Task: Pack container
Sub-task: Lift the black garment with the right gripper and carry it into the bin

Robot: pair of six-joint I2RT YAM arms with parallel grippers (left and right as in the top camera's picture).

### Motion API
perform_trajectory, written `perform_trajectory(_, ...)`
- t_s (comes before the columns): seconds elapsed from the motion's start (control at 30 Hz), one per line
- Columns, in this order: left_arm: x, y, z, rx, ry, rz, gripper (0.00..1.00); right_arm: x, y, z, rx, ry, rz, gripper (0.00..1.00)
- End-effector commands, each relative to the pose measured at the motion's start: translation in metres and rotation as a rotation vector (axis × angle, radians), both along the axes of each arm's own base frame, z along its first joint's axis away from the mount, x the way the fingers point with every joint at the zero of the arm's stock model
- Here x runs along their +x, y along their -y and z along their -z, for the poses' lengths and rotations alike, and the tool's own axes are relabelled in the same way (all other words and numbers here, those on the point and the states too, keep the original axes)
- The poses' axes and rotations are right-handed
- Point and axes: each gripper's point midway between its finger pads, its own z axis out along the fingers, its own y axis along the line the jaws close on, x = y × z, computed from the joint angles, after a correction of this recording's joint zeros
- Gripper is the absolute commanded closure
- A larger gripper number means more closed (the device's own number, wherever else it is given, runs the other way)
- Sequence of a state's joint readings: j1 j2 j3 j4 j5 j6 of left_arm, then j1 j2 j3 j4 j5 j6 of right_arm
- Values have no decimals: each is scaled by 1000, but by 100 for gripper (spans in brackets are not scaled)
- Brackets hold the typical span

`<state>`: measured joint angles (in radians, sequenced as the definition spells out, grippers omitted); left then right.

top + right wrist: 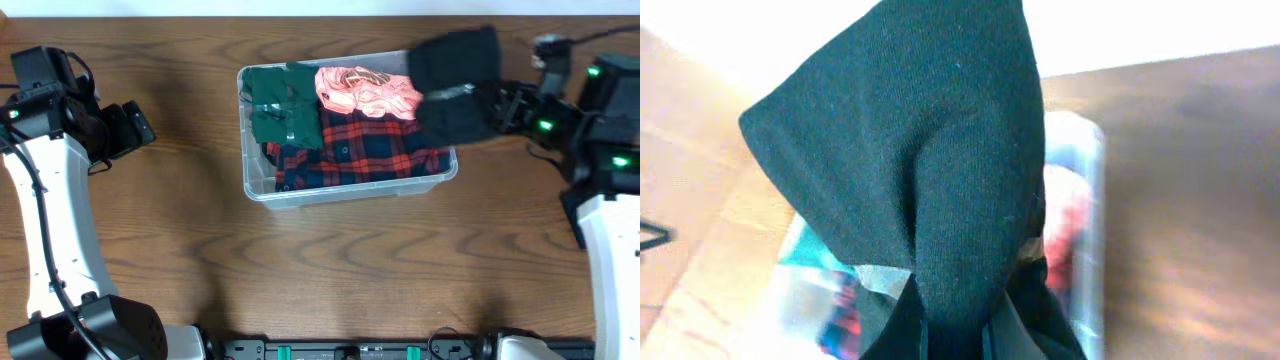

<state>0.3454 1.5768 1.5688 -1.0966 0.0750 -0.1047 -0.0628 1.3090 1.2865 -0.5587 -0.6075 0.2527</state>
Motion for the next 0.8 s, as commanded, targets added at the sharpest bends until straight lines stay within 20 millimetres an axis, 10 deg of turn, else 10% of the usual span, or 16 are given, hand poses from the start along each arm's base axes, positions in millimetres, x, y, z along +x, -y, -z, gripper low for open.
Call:
perform_trajectory(0.0, -2, -1, 5, -6, -15, -5, 2, 4, -35, -17, 43, 27, -31, 99)
perform_trajectory(0.77, -1, -1, 5, -6, -15, -5, 2, 9, -220, 43, -25, 21, -142, 99)
